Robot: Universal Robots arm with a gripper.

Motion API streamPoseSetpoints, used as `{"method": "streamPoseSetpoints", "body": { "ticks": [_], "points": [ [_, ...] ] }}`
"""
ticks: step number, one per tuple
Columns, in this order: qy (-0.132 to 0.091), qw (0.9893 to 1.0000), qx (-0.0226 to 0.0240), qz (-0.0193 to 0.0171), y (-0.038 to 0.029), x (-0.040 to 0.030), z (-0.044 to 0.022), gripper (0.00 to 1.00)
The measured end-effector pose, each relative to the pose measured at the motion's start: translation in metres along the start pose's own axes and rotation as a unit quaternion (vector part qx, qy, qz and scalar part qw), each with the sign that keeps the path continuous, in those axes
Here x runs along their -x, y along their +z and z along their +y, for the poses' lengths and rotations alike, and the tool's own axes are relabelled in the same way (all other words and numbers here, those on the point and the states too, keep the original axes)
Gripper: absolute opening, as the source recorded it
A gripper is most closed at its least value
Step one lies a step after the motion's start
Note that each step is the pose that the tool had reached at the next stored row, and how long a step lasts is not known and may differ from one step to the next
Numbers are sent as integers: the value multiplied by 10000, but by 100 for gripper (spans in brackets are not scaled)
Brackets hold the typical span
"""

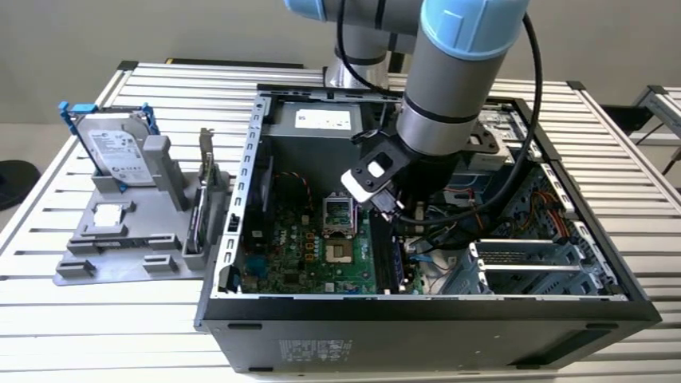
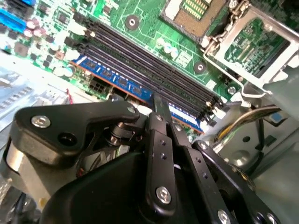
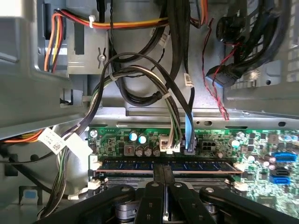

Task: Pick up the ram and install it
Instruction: 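Press down the ram until it locks into place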

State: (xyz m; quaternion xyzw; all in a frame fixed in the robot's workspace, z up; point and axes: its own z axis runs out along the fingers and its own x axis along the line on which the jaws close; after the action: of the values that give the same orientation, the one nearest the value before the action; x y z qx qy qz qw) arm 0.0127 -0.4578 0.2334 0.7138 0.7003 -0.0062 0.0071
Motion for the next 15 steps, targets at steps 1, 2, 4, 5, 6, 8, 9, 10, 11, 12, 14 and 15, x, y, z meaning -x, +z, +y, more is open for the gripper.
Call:
{"method": "streamPoseSetpoints", "body": {
  "ticks": [1, 2, 4, 5, 6, 8, 9, 10, 11, 12, 14, 15],
  "points": [
    [0, 10000, 0, -1, -36, 1, 0, 0],
    [0, 10000, 0, -1, -73, 2, 0, 0],
    [0, 10000, 0, -1, -146, 3, 0, 0],
    [0, 10000, 0, -1, -183, 4, 0, 0],
    [0, 10000, 0, -1, -217, 5, 0, 0],
    [0, 10000, 0, -2, -287, 6, 0, 0],
    [0, 10000, 0, -1, -323, 7, 0, 0],
    [0, 10000, -1, -2, -355, 7, 0, 0],
    [0, 10000, 0, -1, -390, 8, 0, 0],
    [0, 10000, 0, -1, -424, 8, 1, 0],
    [0, 10000, 0, -1, -485, 10, 0, 0],
    [0, 10000, 0, -1, -512, 10, 0, 0]
  ]
}}
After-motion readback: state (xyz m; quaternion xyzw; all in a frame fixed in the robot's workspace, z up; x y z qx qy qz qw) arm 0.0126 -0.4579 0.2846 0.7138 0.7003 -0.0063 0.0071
